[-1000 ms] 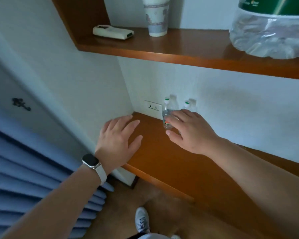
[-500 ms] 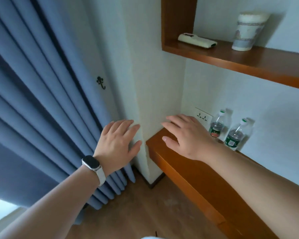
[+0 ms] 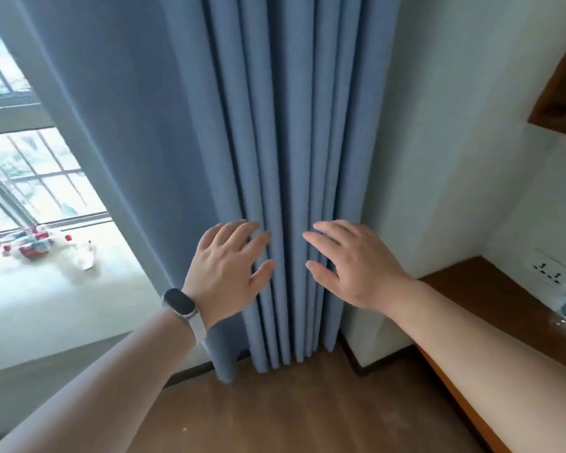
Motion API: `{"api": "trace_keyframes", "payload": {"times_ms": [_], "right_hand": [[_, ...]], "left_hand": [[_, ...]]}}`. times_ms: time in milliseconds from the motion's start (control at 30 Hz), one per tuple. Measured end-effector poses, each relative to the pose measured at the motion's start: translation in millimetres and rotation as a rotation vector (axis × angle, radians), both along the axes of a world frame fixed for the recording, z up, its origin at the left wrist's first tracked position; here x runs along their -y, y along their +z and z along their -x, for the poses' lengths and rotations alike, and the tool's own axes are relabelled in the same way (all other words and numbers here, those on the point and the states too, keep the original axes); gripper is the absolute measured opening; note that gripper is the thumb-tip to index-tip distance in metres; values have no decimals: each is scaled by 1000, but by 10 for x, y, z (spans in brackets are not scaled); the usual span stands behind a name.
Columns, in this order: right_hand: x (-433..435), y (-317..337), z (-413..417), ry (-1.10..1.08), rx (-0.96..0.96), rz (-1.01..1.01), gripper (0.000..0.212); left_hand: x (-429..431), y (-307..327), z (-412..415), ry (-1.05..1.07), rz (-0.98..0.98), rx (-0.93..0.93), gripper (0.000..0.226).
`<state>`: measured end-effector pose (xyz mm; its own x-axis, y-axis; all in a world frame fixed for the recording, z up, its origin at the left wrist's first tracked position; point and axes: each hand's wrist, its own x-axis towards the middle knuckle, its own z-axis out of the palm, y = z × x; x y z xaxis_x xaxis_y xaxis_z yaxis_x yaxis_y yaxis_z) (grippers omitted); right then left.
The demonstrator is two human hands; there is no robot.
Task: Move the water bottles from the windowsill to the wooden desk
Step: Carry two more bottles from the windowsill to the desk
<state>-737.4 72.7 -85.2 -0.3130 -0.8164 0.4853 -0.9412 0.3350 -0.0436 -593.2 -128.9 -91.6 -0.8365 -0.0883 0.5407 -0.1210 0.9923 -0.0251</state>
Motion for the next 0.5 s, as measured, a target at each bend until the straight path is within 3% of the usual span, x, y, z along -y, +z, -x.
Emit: {"api": "trace_keyframes", "payload": {"times_ms": [500], "right_hand": [[2258,-207,-1510,333,13,-80,50]], "left_hand": [[1552,-296,-2358,519,-131,85,48]]}}
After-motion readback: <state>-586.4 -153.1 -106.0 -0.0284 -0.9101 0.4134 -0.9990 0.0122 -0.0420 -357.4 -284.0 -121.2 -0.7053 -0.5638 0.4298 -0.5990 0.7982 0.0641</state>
